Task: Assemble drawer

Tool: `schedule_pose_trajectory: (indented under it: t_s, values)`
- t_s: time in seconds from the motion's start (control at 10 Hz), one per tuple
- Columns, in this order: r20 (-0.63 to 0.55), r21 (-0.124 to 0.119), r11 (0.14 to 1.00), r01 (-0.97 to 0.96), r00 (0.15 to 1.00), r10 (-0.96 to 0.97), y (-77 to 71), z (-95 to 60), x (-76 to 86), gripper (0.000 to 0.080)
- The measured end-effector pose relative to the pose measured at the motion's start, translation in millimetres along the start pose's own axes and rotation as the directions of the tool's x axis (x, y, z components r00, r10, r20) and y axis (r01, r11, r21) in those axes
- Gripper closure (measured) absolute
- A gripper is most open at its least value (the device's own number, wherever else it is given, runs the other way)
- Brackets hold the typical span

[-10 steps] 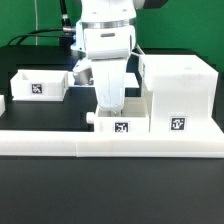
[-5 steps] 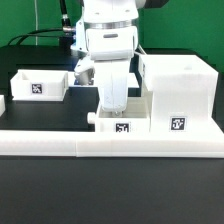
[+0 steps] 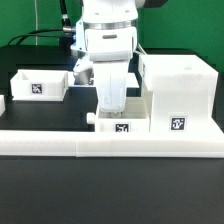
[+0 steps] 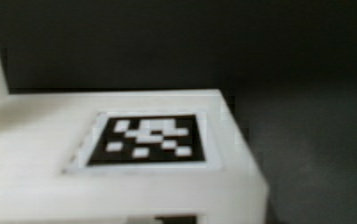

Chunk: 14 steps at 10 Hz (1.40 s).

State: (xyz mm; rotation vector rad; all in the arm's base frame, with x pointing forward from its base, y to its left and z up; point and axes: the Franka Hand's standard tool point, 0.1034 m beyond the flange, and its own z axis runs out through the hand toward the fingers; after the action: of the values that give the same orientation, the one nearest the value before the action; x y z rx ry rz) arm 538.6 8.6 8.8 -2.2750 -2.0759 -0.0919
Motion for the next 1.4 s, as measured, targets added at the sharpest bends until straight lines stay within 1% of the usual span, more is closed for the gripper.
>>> schedule_pose_trajectory:
  t_s: [0.3, 0.4, 0.5, 0.9, 1.1, 1.4]
  values:
    - [0.001, 0.003, 1.0, 0.005, 1.0, -0.005, -0.4, 0.0, 0.5, 0.0757]
    - [0.013, 0.017, 0.999, 0.037, 0.999, -0.038, -2.2, -0.3, 3.1, 0.0757]
    - [0.018, 0.015, 0.998, 0.057, 0.998, -0.057, -1.9, -0.2, 5.5, 0.0757]
    - [0.018, 0.015, 0.998, 0.053, 0.998, -0.053, -1.8, -0.2, 3.8, 0.0757]
    - [0.013, 0.007, 1.0, 0.007, 1.0, -0.007, 2.4, 0.9, 11.7, 0.0757]
    - [0.013, 0.007, 0.999, -0.031, 0.999, 0.031, 3.2, 1.8, 12.9, 0.0757]
